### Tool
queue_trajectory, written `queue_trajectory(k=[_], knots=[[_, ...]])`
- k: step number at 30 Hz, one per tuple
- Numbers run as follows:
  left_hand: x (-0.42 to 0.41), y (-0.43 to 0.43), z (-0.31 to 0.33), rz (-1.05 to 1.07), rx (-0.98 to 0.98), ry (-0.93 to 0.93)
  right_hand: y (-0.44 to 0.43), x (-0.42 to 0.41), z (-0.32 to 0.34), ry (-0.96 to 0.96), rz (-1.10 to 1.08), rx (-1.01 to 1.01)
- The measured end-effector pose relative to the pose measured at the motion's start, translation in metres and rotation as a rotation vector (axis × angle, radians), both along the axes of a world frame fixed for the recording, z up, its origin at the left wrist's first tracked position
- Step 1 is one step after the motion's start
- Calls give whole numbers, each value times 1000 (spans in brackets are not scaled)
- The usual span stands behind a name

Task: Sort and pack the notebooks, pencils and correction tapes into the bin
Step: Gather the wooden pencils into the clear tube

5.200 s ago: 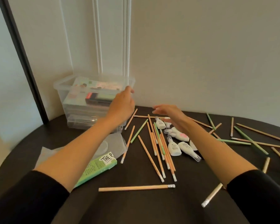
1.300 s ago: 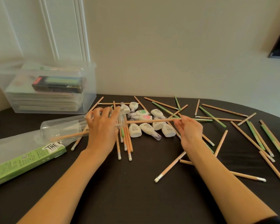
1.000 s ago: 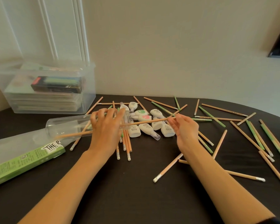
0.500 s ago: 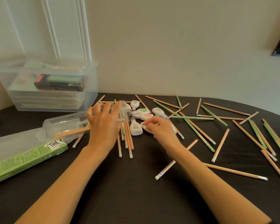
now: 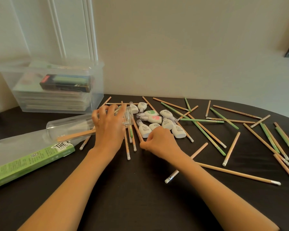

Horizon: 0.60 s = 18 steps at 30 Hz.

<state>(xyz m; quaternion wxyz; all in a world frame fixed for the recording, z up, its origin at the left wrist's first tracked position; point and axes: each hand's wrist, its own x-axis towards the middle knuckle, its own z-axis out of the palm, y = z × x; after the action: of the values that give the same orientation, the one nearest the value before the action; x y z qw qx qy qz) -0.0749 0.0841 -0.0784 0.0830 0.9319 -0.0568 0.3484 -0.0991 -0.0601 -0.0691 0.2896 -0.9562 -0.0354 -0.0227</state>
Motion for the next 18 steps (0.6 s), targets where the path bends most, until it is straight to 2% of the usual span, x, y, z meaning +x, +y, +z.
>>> queue_trajectory(k=[4,9,18], knots=[[1,1,-1,11,5,9,17,5,-5,-125,-32,7],[3,4,-2,26,-16,28,32,5,-11,-156,6,-164],[4,5,-3,29,-15,21,11,14,2,-9,-77,-155]])
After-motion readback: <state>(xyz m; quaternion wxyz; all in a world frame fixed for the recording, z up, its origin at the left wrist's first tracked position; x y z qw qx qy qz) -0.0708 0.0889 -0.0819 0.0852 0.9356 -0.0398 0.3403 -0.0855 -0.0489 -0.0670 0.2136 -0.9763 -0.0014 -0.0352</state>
